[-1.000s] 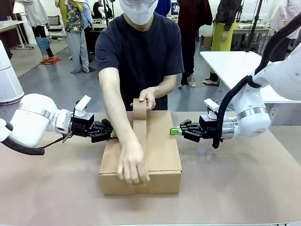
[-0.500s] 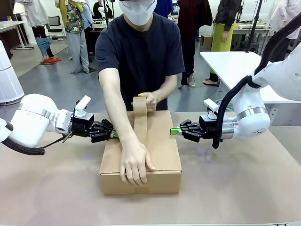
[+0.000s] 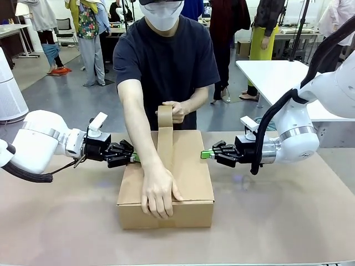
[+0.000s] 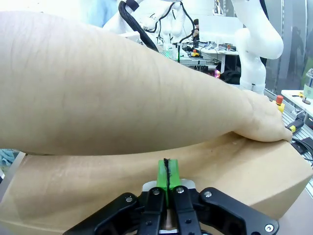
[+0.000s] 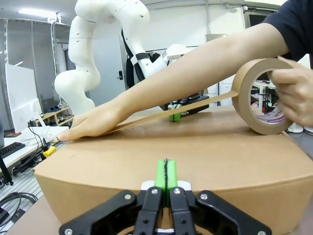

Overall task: Wrap the clocks to prevent damage.
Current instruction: After the human seals the box with tape, release both hands from the side flaps of the Package Box.

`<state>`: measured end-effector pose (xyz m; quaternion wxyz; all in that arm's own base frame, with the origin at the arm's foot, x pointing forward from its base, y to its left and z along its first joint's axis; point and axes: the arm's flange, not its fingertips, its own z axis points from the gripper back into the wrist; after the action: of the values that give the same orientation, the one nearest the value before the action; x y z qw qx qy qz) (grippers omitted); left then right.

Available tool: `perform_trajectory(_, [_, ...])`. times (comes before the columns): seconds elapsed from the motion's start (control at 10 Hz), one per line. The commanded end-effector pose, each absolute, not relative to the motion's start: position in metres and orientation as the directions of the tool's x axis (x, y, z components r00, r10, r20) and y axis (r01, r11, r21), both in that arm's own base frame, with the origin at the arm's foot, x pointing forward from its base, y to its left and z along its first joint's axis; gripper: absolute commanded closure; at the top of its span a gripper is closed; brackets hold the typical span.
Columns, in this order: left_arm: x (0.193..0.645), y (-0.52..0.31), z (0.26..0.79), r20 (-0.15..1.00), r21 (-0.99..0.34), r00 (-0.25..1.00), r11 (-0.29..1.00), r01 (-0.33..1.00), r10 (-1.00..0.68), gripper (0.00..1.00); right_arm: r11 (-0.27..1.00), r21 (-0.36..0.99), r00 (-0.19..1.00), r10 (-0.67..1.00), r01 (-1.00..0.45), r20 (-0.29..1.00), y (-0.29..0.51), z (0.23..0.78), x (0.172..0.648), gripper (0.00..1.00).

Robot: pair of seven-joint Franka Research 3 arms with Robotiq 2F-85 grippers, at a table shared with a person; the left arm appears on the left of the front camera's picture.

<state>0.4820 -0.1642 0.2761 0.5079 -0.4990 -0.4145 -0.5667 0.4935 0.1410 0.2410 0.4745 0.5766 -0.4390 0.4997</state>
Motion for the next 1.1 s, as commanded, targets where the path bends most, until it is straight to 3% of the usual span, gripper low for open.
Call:
perform_trajectory(0.0, [0.4823, -0.1661, 0.2738, 0.983, -0.046, 0.023, -0.124, 0.991, -0.182, 1.00, -0.151, 0.116, 0.122, -0.033, -0.982, 0.992, 0.1410, 0.2387, 0.4925, 0.99])
perform_trajectory(1.0, [0.4823, -0.1661, 0.2738, 0.983, -0.046, 0.023, -0.124, 0.991, -0.182, 1.00, -0.151, 0.116, 0.122, -0.033, -0.982, 0.992, 0.1410, 0.2387, 0.4925, 0.99])
